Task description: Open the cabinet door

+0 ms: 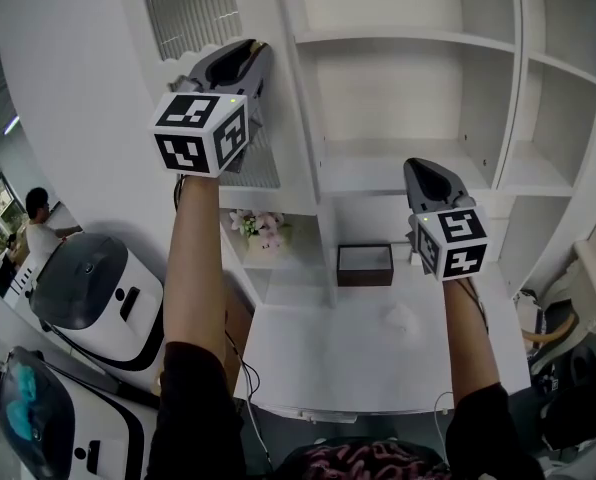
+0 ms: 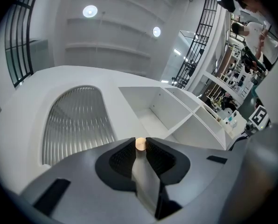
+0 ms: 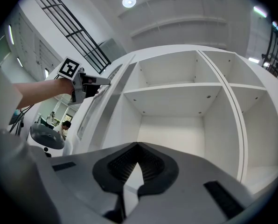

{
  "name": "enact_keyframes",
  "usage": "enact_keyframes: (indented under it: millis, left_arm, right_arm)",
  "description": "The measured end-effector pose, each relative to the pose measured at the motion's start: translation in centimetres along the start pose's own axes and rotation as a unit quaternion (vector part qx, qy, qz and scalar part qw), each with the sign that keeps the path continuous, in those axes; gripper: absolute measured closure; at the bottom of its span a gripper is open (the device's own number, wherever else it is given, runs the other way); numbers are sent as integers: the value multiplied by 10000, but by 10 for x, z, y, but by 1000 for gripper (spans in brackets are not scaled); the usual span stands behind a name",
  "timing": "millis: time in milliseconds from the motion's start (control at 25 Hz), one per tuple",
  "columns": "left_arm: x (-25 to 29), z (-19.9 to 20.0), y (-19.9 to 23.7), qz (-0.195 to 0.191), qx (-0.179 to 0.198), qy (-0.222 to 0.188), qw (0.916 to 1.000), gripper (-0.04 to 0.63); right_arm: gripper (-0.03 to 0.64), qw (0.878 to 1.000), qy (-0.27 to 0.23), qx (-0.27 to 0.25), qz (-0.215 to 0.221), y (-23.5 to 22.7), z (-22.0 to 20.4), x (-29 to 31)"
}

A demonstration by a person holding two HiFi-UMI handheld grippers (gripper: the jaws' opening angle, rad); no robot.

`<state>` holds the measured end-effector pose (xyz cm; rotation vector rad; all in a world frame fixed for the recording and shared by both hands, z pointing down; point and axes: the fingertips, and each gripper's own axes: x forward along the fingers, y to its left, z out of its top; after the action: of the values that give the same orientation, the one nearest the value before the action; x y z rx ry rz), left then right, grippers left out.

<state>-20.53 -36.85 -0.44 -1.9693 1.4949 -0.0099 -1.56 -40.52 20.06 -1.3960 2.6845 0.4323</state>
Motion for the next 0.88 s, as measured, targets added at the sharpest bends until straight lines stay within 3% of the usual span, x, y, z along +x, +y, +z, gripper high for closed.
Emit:
enact_keyframes:
  millis: [880]
  left_arm:
    - [-73,32,6,-1065,-549,-515,9915,512]
  right_arm:
    - [602,9993,-49,-40,362,41,6,17]
